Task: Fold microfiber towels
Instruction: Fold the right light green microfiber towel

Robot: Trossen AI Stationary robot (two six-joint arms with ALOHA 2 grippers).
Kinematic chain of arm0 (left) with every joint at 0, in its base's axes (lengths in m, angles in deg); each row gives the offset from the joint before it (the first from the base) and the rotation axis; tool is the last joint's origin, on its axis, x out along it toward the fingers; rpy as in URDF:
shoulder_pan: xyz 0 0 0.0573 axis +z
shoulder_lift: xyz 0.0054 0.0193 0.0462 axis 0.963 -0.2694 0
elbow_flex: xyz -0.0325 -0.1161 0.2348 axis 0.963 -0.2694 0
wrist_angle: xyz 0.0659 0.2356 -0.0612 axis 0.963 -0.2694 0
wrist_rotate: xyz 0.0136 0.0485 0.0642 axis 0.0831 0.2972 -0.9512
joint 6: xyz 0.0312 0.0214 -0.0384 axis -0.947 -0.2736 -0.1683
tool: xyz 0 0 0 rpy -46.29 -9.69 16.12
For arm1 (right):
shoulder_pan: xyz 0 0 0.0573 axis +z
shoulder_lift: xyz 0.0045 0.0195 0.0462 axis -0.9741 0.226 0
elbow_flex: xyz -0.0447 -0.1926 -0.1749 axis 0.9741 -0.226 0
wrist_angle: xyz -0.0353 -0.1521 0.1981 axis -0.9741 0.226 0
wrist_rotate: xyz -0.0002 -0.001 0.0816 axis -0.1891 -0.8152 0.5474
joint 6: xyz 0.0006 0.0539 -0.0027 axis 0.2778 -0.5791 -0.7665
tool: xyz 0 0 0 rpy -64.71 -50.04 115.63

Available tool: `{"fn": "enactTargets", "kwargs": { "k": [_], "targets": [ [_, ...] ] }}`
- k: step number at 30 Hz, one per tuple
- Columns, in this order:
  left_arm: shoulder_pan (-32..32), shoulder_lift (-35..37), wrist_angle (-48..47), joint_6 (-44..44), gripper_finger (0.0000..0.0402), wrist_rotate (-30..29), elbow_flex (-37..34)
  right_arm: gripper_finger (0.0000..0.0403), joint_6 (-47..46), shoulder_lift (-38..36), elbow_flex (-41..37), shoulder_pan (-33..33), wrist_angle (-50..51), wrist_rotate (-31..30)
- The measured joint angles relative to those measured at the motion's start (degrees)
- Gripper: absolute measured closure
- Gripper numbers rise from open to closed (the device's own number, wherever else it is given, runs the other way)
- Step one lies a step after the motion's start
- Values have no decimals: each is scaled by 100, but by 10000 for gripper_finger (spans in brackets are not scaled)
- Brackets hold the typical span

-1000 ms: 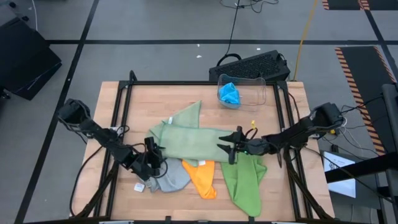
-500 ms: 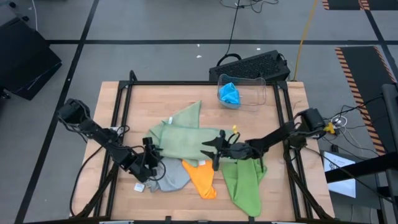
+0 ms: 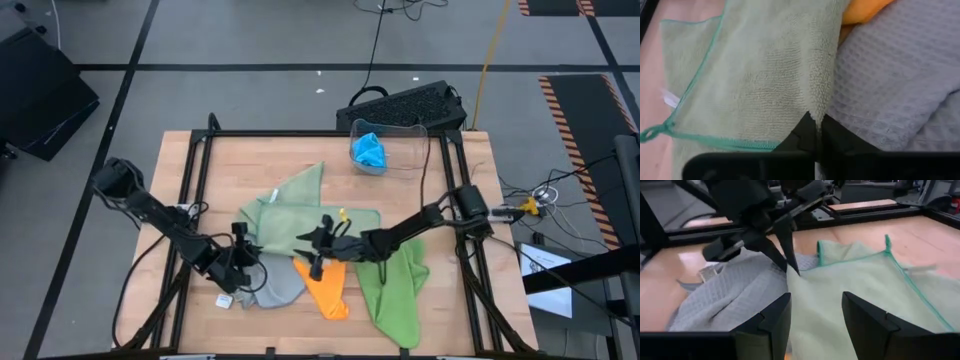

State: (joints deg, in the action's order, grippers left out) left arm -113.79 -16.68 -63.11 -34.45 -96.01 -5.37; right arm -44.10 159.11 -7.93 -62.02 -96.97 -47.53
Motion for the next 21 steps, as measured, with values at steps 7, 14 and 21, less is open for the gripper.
{"fn": "enactTargets", "kwargs": {
  "k": [7,14,21],
  "targets": [
    [7,222,-364,-141,363,-28,273,236,903,584,1102,2,815,13],
    [39,284,-368,-340,381,-22,290,234,1348,1139,1711,-67,786,145],
    [162,284,-347,-433,384,-2,292,207,1614,1357,1983,-119,701,139]
  ]
}}
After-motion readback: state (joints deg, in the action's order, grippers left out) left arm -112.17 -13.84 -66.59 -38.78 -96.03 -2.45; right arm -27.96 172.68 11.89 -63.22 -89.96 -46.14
